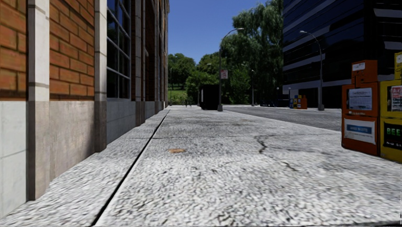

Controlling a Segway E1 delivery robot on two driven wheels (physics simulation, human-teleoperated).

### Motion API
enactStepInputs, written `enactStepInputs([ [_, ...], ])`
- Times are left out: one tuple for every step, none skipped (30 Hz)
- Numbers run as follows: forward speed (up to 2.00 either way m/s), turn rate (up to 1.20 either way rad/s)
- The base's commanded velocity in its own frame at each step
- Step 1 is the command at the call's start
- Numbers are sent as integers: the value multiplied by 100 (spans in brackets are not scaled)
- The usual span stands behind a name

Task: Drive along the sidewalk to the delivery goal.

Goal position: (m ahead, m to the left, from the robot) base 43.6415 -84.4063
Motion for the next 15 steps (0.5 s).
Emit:
enactStepInputs([
  [200,22],
  [200,5],
  [200,0],
  [200,0],
  [200,0],
  [200,0],
  [200,0],
  [200,0],
  [200,0],
  [200,0],
  [200,0],
  [200,0],
  [200,0],
  [200,0],
  [200,0],
])
